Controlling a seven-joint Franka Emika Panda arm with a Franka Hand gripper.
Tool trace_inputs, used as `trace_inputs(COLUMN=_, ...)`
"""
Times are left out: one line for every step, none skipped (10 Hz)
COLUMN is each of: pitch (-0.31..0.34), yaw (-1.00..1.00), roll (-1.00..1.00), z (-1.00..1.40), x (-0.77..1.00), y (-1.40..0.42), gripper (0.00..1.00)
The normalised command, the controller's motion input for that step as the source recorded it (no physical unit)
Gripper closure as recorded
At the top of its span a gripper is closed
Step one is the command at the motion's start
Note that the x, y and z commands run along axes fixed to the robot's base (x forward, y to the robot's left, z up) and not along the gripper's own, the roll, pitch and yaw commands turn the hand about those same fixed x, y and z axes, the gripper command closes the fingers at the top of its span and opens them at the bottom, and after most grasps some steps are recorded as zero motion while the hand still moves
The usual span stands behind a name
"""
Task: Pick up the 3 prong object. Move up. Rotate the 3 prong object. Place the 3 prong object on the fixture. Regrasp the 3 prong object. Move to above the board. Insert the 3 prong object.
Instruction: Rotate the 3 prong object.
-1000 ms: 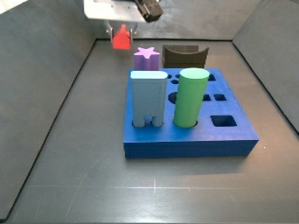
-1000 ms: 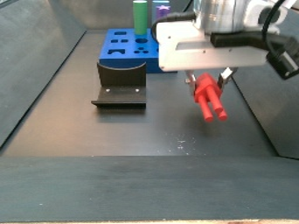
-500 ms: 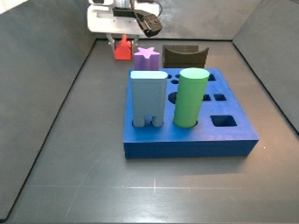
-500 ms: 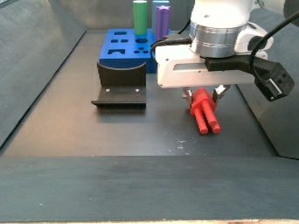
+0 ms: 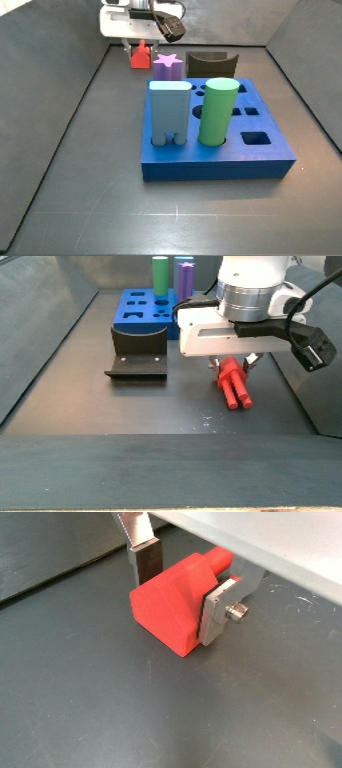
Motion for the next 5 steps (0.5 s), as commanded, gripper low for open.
trace_inputs(pitch=0.011, yaw=0.01, roll=0.03, z=-0.21, x=0.01, y=0.01, gripper=1.00)
trace_inputs(pitch=0.011, yaw=0.01, roll=0.03, z=-0.21, x=0.01, y=0.01, gripper=1.00)
trace_inputs(pitch=0.011, yaw=0.01, roll=0.03, z=-0.21, x=0.01, y=0.01, gripper=1.00)
trace_inputs(pitch=0.011, yaw=0.01, roll=0.03, z=-0.21, x=0.01, y=0.01, gripper=1.00)
trace_inputs(pitch=0.011, yaw=0.01, roll=0.03, z=-0.21, x=0.01, y=0.01, gripper=1.00)
